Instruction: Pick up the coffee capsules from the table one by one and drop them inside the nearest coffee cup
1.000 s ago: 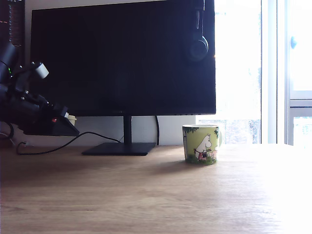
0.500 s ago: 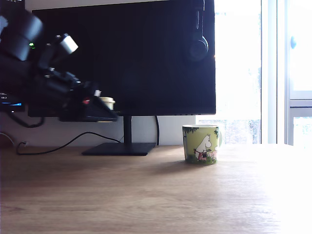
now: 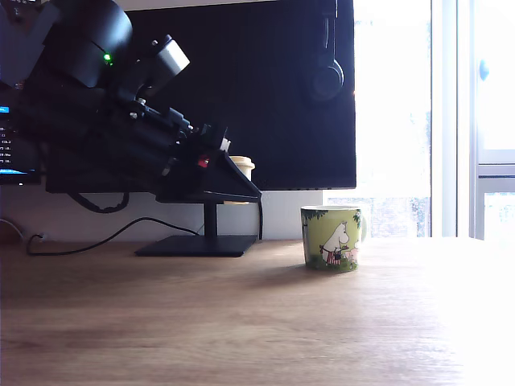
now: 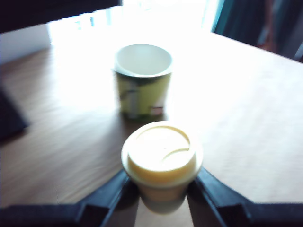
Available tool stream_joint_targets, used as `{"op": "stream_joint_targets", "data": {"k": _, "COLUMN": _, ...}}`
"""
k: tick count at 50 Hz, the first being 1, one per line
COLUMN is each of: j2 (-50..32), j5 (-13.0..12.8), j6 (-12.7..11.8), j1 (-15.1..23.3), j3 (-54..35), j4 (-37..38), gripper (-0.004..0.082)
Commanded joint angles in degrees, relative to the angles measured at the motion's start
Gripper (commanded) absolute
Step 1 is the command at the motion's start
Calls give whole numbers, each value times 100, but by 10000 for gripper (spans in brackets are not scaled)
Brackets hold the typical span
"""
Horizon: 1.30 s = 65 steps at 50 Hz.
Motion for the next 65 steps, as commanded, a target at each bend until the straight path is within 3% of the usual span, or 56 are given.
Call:
{"op": "stream_joint_targets", "data": {"k": 1, "j2": -9, "j5": 0, "j6": -15, "j1": -33, "j3": -140, "j4": 85, "gripper": 92}}
{"op": "stream_joint_targets", "data": {"k": 36, "j2": -9, "j5": -4, "j6": -22, "j1": -39, "j3": -59, "j4": 17, "gripper": 92}}
{"op": "stream_joint_targets", "data": {"k": 65, "j2": 46, "j5": -107, "j6": 37, "j1": -42, "j3": 1762, "j4": -2341, "gripper": 93}}
